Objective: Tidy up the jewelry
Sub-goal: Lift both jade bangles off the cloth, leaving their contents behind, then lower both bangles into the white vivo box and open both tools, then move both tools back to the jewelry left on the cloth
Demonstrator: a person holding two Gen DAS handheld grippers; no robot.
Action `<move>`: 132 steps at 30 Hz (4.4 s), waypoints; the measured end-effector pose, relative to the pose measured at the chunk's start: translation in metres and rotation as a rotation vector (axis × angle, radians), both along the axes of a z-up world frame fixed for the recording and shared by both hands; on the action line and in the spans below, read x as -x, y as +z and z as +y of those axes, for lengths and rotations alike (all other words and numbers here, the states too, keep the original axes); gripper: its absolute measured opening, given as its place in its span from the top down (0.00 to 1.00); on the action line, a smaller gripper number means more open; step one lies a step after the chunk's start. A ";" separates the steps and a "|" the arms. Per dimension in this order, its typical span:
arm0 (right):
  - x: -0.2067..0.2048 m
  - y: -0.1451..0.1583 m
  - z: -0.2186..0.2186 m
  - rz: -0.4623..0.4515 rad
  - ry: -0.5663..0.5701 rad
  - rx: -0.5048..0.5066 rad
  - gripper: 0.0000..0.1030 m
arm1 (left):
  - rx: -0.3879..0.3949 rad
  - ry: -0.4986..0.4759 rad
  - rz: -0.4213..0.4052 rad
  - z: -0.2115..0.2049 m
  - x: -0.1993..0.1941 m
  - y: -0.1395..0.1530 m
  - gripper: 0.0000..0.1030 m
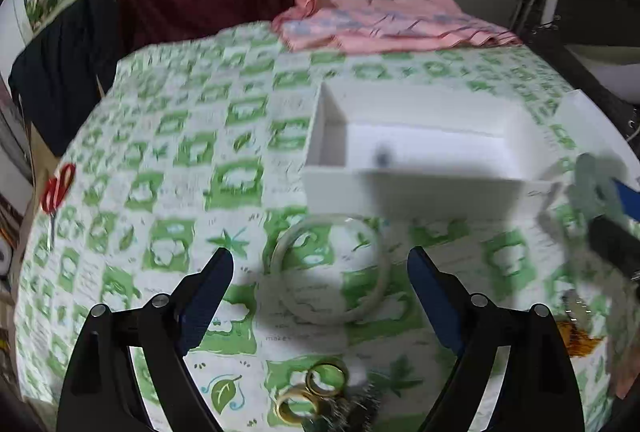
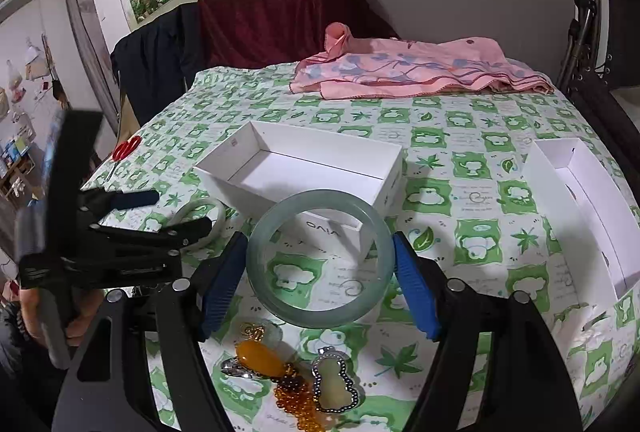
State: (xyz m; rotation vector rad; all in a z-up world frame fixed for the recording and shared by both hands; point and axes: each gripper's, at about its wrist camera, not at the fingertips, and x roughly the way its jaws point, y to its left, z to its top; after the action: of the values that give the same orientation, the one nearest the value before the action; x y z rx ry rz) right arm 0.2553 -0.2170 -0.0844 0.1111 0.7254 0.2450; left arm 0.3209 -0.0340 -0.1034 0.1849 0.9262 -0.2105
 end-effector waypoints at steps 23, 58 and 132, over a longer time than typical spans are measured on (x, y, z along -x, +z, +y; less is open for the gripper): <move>-0.008 0.023 -0.003 -0.044 0.002 -0.035 0.33 | 0.110 -0.060 -0.139 -0.009 0.005 0.062 0.33; -0.074 -0.015 -0.041 0.116 -0.001 -0.322 0.28 | 0.298 -0.096 0.033 -0.001 -0.054 0.016 0.33; 0.099 -0.036 -0.051 0.020 -0.128 -0.302 0.07 | -0.011 0.270 -0.017 0.103 0.090 -0.013 0.04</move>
State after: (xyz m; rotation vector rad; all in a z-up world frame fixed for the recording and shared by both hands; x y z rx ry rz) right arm 0.1563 -0.2675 -0.1202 0.4460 0.6943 0.2297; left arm 0.2306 0.0691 -0.1159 0.0704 0.9253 0.0453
